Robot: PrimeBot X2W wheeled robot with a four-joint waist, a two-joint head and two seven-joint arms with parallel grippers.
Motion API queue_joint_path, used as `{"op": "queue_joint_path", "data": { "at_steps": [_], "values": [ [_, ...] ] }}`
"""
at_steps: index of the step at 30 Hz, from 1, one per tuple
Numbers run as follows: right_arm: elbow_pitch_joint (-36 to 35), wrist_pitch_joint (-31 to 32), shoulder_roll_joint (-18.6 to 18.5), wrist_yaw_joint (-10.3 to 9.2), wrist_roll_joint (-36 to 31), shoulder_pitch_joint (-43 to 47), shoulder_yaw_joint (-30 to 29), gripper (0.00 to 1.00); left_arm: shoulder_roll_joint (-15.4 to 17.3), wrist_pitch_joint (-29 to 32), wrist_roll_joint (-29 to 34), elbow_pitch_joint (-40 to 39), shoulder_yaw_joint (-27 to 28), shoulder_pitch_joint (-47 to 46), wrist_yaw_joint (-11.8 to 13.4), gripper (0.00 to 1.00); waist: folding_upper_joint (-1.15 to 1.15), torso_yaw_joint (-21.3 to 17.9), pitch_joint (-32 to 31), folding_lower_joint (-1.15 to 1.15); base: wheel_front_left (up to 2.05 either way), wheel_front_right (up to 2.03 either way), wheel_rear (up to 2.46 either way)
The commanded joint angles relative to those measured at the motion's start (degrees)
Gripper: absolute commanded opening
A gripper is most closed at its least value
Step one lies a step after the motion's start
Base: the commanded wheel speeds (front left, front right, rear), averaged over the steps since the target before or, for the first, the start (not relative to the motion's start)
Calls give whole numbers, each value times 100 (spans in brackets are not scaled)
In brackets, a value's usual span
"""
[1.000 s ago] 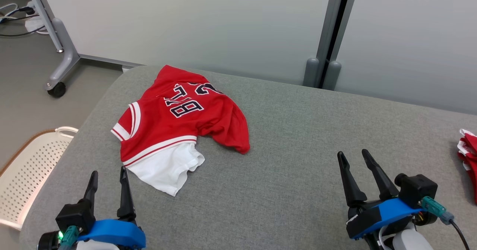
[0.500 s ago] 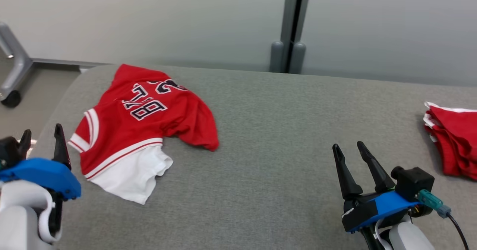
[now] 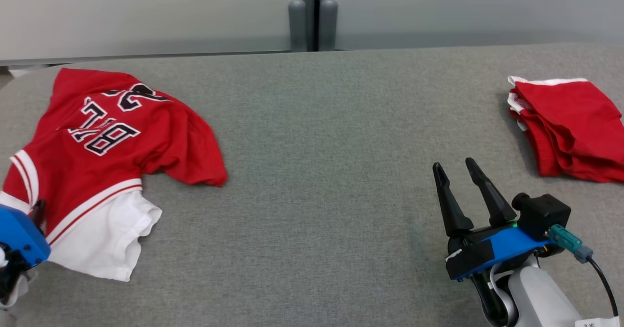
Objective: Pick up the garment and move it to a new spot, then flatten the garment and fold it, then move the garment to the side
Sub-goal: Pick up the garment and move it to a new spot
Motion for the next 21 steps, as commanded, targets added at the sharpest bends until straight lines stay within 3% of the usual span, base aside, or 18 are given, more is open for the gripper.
{"op": "queue_joint_path", "data": {
  "at_steps": [1,12,13,14,15,21],
  "values": [
    [-33,-21,-23,1,21,-83,-4,100,62,-33,-38,140,29,-128,-1,100,-2,-46,62,-1,0,0,0],
    [-8,-21,-59,1,60,-308,109,100,121,-103,-176,1455,-56,-516,-30,100,-2,-233,402,-1,0,0,0],
    [-12,-21,-61,1,61,-316,110,100,107,-131,-177,1522,-83,-542,-40,75,-2,-230,424,-1,0,0,0],
    [-12,-21,-62,1,59,-323,113,100,102,-159,-182,1587,-115,-574,-53,41,-2,-226,440,-1,0,0,0],
    [-8,-21,-61,1,59,-333,122,100,104,-181,-190,1644,-143,-608,-63,0,-2,-219,457,-1,0,0,0],
    [30,-21,-21,1,82,-334,150,100,245,-338,-188,1781,-309,-722,-95,0,-2,-182,364,-1,0,0,0]
  ]
}}
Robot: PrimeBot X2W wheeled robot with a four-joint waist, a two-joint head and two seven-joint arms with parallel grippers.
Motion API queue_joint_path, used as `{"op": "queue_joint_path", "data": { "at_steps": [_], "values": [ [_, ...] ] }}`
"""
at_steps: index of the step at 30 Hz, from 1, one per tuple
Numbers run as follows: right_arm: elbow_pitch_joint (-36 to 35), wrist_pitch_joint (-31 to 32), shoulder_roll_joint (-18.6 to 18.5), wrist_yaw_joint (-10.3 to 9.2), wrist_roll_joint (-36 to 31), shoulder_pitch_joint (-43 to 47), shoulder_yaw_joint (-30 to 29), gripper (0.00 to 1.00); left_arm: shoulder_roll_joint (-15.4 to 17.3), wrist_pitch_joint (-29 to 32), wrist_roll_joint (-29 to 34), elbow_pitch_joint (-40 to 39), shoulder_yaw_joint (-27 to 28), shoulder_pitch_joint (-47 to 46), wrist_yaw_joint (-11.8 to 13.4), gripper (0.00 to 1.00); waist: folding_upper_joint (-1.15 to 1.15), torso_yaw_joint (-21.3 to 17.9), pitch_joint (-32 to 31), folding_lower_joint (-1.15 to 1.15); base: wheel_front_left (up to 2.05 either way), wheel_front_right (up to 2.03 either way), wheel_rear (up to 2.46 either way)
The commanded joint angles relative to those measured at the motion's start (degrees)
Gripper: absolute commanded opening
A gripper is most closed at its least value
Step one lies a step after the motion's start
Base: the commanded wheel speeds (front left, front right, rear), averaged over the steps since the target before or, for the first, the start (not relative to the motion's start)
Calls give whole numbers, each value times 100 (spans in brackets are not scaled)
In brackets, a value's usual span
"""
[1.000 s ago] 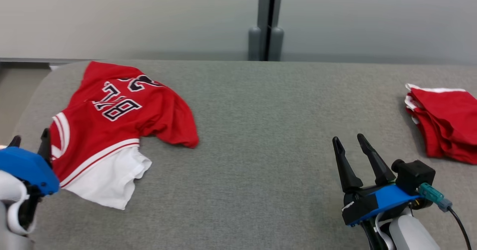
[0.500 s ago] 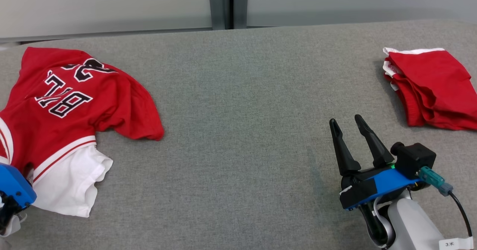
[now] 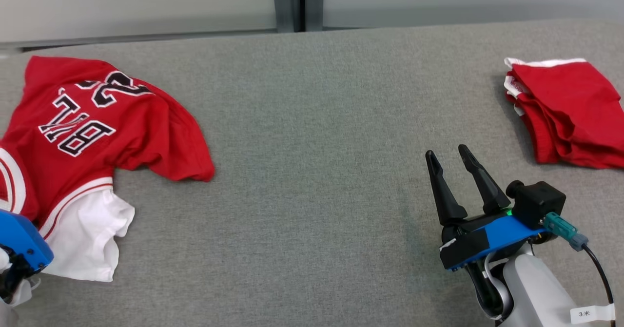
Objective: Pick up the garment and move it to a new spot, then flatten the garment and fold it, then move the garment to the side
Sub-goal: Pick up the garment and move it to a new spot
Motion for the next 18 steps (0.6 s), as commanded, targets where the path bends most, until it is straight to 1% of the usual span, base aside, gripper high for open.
{"op": "queue_joint_path", "data": {
  "at_steps": [1,5,8,15,18],
  "values": [
    [16,-21,-1,1,31,-15,-13,100,84,-38,16,7,-24,-64,-27,0,-2,-4,-48,-1,0,0,0],
    [70,-21,63,1,67,147,-37,100,197,-148,78,-212,-285,-162,-30,0,-2,62,-351,-1,0,0,0],
    [90,-21,95,1,68,221,-54,100,251,-118,16,-547,-556,-240,-35,0,-2,115,-582,-1,0,0,0],
    [137,-22,177,1,87,391,-89,100,421,113,-214,-1917,-1347,-412,-37,0,-2,102,-1006,-1,0,0,0],
    [140,-21,202,1,109,449,-126,100,358,261,-383,-2580,-1554,-461,-37,0,-2,5,-1119,-1,0,0,0]
  ]
}}
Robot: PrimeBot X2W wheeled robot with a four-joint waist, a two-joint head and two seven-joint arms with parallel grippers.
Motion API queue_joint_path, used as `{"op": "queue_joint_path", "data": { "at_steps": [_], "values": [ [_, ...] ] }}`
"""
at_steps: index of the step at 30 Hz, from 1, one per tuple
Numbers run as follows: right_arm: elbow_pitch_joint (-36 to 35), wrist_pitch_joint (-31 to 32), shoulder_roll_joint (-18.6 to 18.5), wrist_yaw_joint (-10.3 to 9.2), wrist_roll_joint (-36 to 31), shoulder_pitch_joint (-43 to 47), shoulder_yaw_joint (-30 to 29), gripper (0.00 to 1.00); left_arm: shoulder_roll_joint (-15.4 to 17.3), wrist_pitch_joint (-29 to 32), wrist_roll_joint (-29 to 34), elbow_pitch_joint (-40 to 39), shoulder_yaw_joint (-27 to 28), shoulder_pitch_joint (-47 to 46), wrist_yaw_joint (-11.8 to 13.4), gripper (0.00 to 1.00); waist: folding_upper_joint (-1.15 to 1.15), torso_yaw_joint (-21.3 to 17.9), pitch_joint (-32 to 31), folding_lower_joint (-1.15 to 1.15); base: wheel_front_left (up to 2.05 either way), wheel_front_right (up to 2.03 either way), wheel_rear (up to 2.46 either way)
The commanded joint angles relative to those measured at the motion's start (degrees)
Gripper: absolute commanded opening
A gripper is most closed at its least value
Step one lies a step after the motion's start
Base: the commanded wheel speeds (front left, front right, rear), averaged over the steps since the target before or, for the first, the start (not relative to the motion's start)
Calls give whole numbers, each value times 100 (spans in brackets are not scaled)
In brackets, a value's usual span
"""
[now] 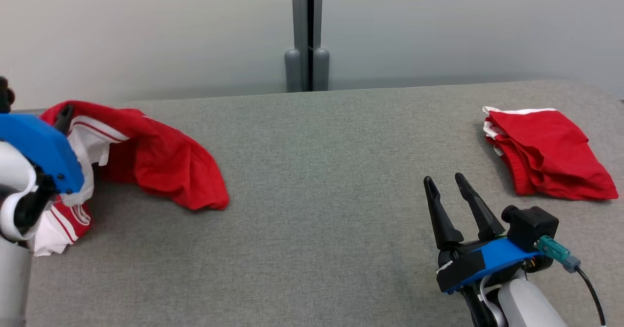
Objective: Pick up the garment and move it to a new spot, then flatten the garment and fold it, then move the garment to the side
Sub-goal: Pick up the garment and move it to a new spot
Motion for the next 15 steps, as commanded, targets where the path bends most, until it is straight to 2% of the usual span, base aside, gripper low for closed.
{"op": "queue_joint_path", "data": {
  "at_steps": [1,7,11,15],
  "values": [
    [3,-22,16,1,17,79,-4,100,-33,36,-30,-140,-51,-103,-7,0,0,-102,-81,1,0,0,0],
    [-17,-23,65,1,21,158,-99,100,-334,372,-378,-1359,-396,-273,-8,0,0,-421,-187,1,0,0,0],
    [-10,-22,77,1,3,159,-153,100,-617,433,-614,-1826,-649,-580,-8,0,0,-610,-181,1,0,0,0],
    [-29,-22,68,1,0,136,-234,100,-1182,142,-1007,-2079,-816,-952,-8,0,0,-792,-185,1,0,0,0]
  ]
}}
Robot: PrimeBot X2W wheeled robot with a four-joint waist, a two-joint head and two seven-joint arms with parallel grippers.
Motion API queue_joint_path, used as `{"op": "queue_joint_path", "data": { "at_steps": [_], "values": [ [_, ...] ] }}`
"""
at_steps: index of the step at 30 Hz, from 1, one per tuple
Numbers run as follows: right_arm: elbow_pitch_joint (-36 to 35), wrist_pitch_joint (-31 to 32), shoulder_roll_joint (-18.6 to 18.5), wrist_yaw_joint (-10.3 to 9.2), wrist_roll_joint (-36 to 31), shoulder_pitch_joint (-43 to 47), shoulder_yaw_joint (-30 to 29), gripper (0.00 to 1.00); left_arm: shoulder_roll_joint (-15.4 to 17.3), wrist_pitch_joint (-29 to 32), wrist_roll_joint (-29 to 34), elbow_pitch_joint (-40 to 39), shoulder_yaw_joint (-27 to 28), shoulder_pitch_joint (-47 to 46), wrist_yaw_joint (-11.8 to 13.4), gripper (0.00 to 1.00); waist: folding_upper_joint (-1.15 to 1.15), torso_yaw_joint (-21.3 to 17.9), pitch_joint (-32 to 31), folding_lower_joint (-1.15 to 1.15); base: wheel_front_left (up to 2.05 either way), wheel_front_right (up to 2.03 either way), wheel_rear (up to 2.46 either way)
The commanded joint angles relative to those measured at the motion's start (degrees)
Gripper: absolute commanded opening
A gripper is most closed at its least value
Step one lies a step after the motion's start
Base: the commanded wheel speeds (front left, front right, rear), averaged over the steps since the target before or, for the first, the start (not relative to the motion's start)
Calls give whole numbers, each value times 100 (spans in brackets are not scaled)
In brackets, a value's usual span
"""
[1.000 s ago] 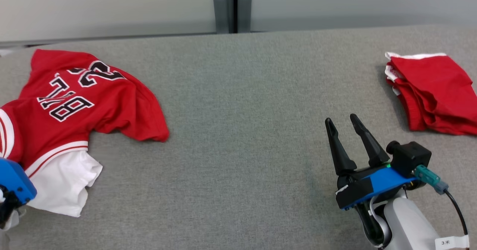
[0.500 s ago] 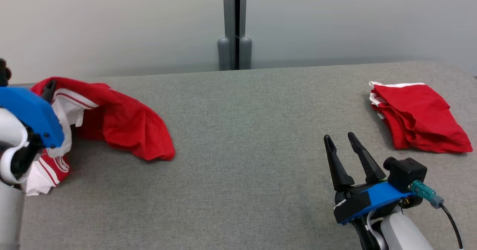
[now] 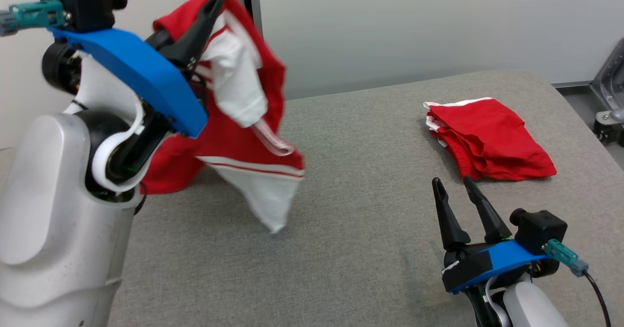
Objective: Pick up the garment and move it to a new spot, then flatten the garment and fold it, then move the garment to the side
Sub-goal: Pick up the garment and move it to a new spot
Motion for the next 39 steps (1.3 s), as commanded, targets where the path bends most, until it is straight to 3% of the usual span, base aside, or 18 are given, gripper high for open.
{"op": "queue_joint_path", "data": {
  "at_steps": [1,6,12,17,18,19,21,22,23,29,35,39],
  "values": [
    [-17,-21,-23,1,-9,15,-32,100,-67,-115,-40,-58,4,-171,-8,0,0,-48,-19,0,0,0,0],
    [-77,-21,-63,1,-51,8,-159,100,-334,-303,-337,-169,-126,-198,-8,0,0,-160,16,0,0,0,0],
    [-119,-21,-125,1,-71,66,-271,100,-44,-294,-493,121,-32,653,55,0,0,-124,135,0,0,0,0],
    [-70,-21,-181,1,-75,38,-248,100,200,-599,-558,1032,173,1422,64,0,0,41,247,0,0,0,0],
    [-55,-21,-196,1,-73,17,-232,100,242,-652,-584,1286,183,1520,52,8,0,84,254,0,0,0,0],
    [-48,-21,-201,1,-73,-8,-214,100,244,-736,-631,1542,228,1586,40,23,0,119,255,0,0,0,0],
    [-42,-21,-212,1,-71,-58,-157,100,241,-881,-757,2072,353,1666,25,26,0,181,251,0,0,0,0],
    [-34,-21,-219,1,-67,-83,-129,100,256,-889,-795,2306,350,1710,21,47,0,203,240,0,0,0,0],
    [-29,-21,-230,1,-62,-92,-117,100,263,-935,-804,2508,320,1719,10,100,0,231,224,0,0,0,0],
    [6,-21,-260,1,-36,-25,-73,100,304,-1637,-717,2851,173,1737,-18,100,0,352,157,0,0,0,0],
    [40,-21,-323,1,-21,75,-54,100,553,-2491,-358,2438,-102,1927,-8,100,0,460,104,0,0,0,0],
    [30,-21,-362,1,-36,85,-41,100,606,-3016,-36,2109,-104,2098,168,100,0,501,70,0,0,0,0]
  ]
}}
